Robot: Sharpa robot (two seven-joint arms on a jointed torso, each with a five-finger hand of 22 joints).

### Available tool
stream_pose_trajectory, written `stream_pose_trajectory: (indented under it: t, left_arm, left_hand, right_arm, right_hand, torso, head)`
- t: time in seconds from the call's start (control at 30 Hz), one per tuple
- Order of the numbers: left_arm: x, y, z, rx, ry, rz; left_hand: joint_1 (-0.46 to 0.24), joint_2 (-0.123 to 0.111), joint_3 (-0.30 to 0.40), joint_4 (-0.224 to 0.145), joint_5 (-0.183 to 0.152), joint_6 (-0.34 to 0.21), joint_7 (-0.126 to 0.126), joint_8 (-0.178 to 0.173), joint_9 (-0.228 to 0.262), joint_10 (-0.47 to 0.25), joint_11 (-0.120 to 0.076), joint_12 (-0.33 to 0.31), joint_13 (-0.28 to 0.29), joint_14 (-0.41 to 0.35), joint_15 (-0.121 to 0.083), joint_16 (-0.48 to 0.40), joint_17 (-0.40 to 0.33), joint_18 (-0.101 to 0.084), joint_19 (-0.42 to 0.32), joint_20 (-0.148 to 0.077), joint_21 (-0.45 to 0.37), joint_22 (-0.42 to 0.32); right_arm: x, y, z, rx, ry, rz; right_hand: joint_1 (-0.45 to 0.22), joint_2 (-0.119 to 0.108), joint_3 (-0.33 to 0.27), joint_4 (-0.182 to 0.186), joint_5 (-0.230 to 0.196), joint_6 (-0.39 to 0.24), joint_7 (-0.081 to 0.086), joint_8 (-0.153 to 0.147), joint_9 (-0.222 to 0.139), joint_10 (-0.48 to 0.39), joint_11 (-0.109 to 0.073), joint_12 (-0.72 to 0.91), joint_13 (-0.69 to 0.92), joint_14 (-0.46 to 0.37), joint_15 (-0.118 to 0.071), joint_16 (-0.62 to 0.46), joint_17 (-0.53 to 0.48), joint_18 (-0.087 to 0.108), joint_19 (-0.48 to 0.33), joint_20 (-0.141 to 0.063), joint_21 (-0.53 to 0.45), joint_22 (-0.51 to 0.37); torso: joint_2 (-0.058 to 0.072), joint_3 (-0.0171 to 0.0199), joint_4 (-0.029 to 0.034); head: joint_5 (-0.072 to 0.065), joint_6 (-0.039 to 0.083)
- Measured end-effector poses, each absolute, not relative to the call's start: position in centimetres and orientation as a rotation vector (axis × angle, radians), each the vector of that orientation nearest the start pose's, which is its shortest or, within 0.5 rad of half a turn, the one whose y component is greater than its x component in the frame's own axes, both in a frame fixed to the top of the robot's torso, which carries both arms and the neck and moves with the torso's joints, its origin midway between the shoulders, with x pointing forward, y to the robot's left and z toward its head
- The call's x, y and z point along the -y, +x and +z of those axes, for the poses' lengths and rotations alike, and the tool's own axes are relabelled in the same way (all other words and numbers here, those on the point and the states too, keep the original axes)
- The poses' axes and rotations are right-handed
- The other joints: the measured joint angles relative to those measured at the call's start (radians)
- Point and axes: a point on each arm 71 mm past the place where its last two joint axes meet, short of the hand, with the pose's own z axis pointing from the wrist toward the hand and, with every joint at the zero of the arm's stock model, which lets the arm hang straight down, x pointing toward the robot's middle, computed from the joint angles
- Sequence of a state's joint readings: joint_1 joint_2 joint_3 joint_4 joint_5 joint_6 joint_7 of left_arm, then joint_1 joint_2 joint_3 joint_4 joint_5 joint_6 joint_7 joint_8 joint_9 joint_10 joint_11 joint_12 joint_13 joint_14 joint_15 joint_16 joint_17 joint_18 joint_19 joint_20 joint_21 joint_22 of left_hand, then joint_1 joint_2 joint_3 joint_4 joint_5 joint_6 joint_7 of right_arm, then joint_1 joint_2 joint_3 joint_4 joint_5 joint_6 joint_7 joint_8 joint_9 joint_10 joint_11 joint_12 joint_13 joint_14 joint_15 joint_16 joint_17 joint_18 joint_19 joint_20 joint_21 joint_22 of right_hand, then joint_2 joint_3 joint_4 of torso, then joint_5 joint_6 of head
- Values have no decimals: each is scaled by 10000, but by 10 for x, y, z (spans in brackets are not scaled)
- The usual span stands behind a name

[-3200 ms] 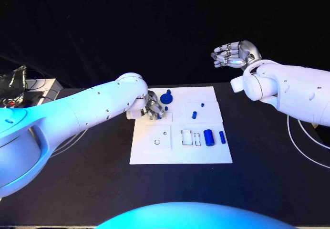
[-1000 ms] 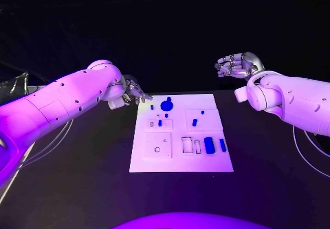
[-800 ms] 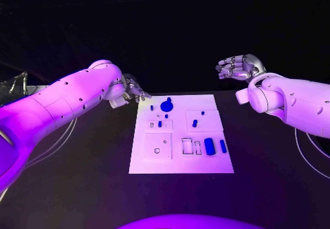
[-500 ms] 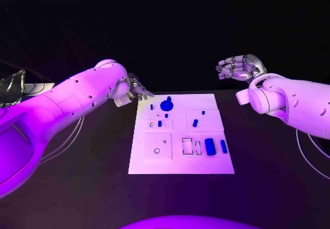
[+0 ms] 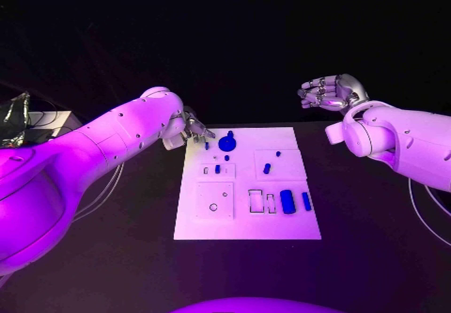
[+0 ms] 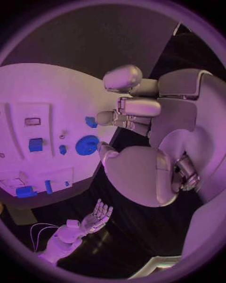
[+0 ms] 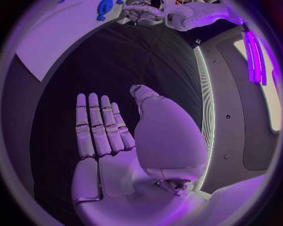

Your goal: Assemble the parts on the task board

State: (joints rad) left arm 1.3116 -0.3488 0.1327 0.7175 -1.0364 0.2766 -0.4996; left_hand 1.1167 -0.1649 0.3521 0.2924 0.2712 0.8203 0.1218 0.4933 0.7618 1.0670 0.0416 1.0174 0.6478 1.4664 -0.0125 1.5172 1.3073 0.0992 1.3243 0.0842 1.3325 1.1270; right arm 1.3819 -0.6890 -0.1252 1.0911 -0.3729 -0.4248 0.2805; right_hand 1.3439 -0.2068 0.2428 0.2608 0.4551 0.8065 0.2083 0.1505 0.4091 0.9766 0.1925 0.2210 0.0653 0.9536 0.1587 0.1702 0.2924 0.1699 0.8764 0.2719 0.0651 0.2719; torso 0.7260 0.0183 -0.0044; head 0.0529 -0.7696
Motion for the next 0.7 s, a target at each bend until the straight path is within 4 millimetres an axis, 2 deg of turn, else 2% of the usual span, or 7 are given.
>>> stream_pose_trajectory:
  t: [0.23,0.7]
  left_arm:
    - [-197,618,-167,-22187,-4876,-3352]
    - [-203,618,-168,-22165,-4854,-3094]
  left_hand:
    - [-39,39,0,0,0,36,-36,28,25,38,31,54,75,-16,-16,0,0,0,0,0,39,27]
    - [-39,39,0,0,0,89,-90,410,263,343,-93,465,580,-13,-91,39,0,0,107,-36,154,210]
  right_arm:
    - [269,581,-123,-13295,7269,10309]
    - [270,582,-122,-13256,7252,10296]
  right_hand:
    - [0,0,0,0,0,0,0,-40,-10,0,0,0,0,0,0,0,0,0,0,0,0,-12]
    - [0,0,0,0,0,0,0,-40,-10,0,0,0,0,0,0,0,1,0,0,0,0,-12]
  torso:
    - [33,-11,-19]
    - [32,-18,-16]
  head:
    - [18,0]
    - [8,-72]
